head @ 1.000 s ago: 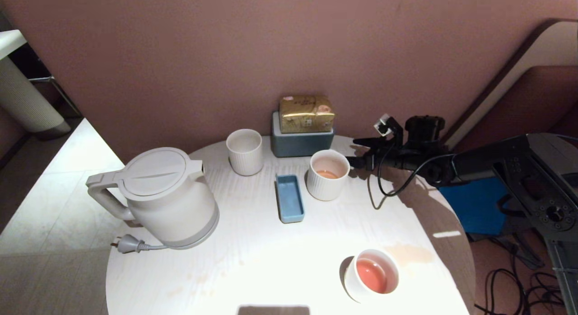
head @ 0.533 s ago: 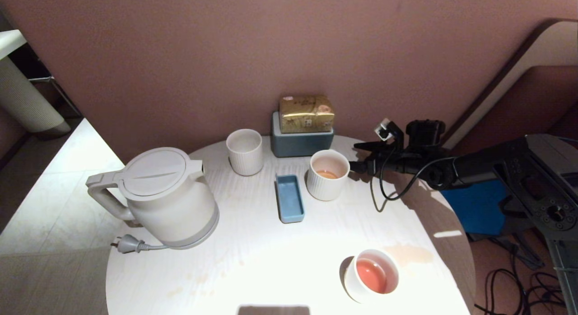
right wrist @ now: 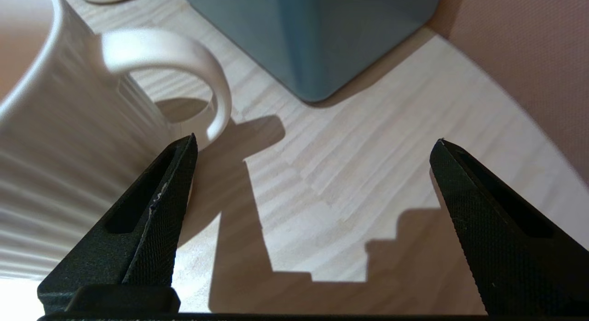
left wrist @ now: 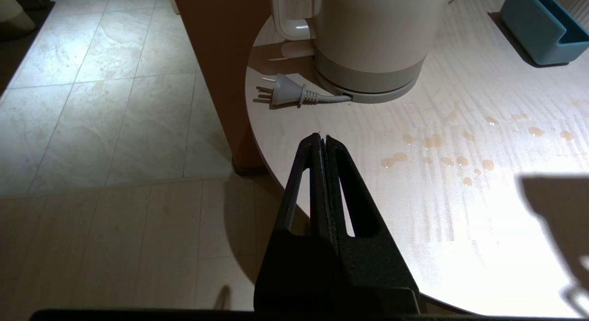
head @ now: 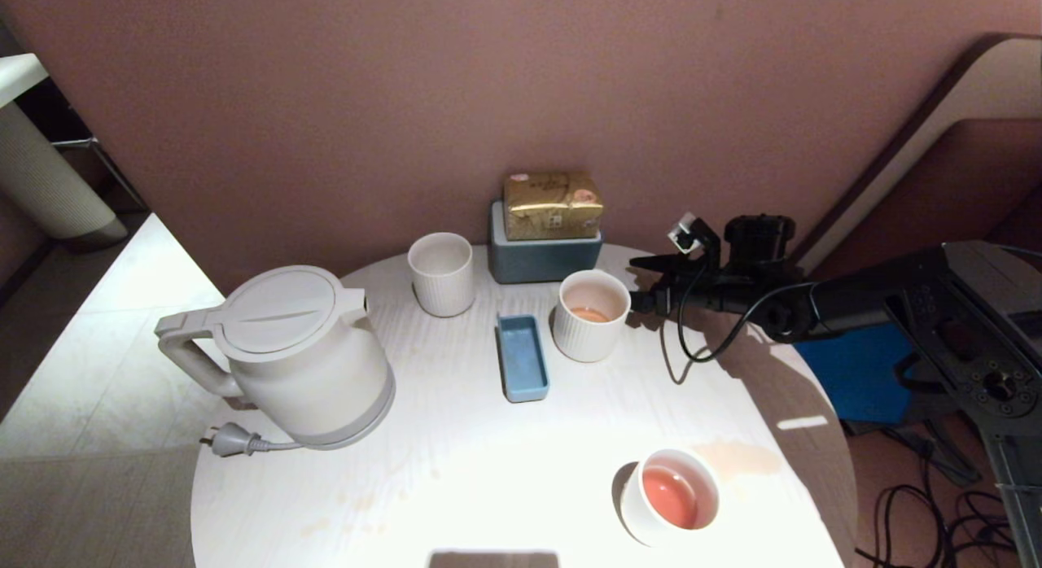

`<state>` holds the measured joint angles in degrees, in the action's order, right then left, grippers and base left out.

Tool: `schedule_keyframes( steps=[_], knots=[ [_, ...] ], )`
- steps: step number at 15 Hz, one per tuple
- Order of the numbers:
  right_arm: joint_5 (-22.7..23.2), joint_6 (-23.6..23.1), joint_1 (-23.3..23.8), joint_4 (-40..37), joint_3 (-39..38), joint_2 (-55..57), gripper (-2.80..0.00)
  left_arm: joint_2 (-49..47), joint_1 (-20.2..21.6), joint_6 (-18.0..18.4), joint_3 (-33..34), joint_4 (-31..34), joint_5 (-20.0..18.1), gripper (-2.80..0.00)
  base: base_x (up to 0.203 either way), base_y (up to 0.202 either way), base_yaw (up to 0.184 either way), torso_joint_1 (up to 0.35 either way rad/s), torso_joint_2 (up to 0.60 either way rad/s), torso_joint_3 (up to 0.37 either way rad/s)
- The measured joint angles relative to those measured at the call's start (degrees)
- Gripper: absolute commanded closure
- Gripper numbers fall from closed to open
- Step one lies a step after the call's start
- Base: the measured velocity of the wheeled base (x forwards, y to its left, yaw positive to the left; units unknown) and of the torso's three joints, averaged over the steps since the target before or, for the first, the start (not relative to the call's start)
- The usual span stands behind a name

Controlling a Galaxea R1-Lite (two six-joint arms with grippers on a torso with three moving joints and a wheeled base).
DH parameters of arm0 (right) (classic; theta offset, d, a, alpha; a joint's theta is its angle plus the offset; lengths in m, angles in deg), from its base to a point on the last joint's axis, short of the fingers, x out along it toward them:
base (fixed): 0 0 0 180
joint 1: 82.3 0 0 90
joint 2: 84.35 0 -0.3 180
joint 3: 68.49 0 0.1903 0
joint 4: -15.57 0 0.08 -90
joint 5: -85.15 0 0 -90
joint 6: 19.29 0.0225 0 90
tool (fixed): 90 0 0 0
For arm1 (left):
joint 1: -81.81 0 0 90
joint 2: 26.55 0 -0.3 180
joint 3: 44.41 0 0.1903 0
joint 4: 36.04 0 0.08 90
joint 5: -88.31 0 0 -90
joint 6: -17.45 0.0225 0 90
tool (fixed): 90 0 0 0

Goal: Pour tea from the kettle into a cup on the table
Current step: Pick up the cup

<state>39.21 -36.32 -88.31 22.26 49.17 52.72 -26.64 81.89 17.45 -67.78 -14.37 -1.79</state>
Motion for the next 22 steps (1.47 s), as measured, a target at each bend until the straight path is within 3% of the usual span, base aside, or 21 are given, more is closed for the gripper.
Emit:
schedule_keyframes(
  steps=[13,19,22],
  knots=[
    [0.21,0.2,-0.44,-0.24,2.2,-0.11,-2.8,0.0,0.0,0.0,0.0,-0.02,0.0,0.0,0.0,0.0,0.0,0.0,0.0,0.0],
    [-0.1,0.24,-0.82,-0.87,7.69,1.48,-2.8,0.0,0.0,0.02,0.0,-0.05,0.01,0.0,0.0,0.0,0.0,0.0,0.0,0.0],
    [-0.05,0.17,-0.88,-5.23,10.3,2.43,-2.8,0.0,0.0,0.02,0.0,-0.02,0.0,0.0,0.0,0.0,0.0,0.0,0.0,0.0]
  ],
)
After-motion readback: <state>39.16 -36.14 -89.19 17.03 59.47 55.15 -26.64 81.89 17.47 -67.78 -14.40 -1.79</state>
